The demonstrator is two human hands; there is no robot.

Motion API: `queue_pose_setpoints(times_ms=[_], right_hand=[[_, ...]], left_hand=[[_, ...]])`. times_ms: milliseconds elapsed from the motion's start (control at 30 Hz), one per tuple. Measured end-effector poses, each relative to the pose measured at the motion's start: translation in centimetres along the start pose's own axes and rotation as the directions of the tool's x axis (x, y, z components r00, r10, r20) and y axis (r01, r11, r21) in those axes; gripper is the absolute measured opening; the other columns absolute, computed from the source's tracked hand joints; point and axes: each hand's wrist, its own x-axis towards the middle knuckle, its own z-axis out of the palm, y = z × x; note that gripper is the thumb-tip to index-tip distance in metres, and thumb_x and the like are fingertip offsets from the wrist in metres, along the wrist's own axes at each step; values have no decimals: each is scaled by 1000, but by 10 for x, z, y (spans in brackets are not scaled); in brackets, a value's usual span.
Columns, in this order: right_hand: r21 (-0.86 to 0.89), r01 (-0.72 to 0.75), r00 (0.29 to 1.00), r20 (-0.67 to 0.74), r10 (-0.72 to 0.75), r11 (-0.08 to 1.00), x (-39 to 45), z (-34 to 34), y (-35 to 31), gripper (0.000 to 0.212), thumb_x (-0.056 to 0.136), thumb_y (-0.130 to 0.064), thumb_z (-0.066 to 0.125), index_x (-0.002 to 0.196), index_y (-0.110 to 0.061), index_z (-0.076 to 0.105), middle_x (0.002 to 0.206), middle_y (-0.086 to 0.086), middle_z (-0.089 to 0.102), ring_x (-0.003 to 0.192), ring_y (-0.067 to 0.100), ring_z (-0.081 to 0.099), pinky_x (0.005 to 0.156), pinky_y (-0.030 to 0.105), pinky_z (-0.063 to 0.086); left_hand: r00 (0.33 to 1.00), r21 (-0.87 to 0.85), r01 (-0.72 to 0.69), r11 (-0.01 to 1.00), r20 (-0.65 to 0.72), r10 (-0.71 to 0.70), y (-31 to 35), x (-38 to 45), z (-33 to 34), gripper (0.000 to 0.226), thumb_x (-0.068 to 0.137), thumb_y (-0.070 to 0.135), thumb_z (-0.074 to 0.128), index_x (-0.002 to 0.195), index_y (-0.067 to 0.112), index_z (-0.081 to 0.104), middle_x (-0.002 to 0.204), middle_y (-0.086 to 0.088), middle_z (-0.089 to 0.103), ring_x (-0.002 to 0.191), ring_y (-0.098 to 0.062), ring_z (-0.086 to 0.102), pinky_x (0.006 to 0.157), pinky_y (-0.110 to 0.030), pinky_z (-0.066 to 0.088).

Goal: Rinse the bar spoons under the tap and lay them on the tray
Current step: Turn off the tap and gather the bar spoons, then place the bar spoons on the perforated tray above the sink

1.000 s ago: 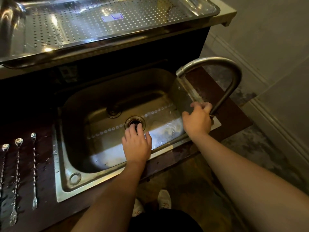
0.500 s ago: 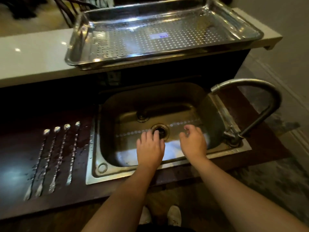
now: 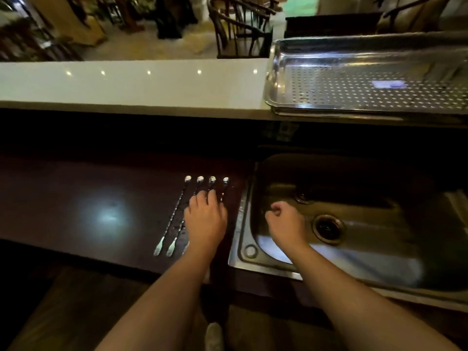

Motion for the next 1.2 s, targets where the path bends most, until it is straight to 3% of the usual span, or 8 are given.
queue_pose_setpoints(times_ms=[233,300,400,500,767,1000,1200], right_hand=[[-34,-49,998,40,51,998,5,85,-68,36,90,-26,56,123,-14,61,112,8,68,100,25,61,80,32,49],[-83,-49,997,62,54,995,6,102,-80,35,91,-28,55,120,-12,62,104,8,70,89,23,61,70,28,44],[-172,-102,991,67,115,980,7,121,-88,21,90,-29,54,91,-10,63,83,11,65,75,27,57,56,27,37],[-234,-161,980,80,184,959,7,135,-88,24,91,-29,53,81,-7,58,83,12,62,78,30,58,58,28,38],[-329,-133,987,43,156,935,13,153,-89,22,87,-9,54,105,-5,64,105,16,65,97,33,61,69,28,41],[-287,-97,989,80,125,953,12,169,-92,25,84,-8,56,107,-8,66,106,14,66,96,33,63,76,34,51],[-157,-132,980,128,152,979,11,183,-103,21,85,-15,56,97,-11,73,97,12,71,91,33,64,72,35,51]], left_hand=[[974,-128,177,976,167,-155,-92,28,6,45,93,33,46,132,10,46,126,-13,53,112,-31,50,87,-43,46],[924,-205,325,923,278,-263,-106,39,9,47,93,29,47,133,5,43,129,-18,49,115,-35,48,91,-44,44],[812,-220,491,843,465,-352,-119,53,13,45,94,28,47,129,1,43,132,-21,45,120,-39,46,96,-45,41],[802,-175,451,875,509,-312,-129,58,17,35,91,17,49,123,3,52,129,-20,45,115,-39,50,95,-41,43],[847,-279,336,899,507,-159,-127,64,22,30,87,7,50,107,19,70,103,-9,70,93,-29,64,66,-30,46],[836,-383,343,858,541,-93,-108,63,25,23,89,14,56,104,23,71,96,-3,73,79,-20,64,61,-26,47],[800,-417,370,830,597,-57,-102,67,27,27,87,15,58,107,26,72,100,-2,73,89,-24,66,67,-28,49]])
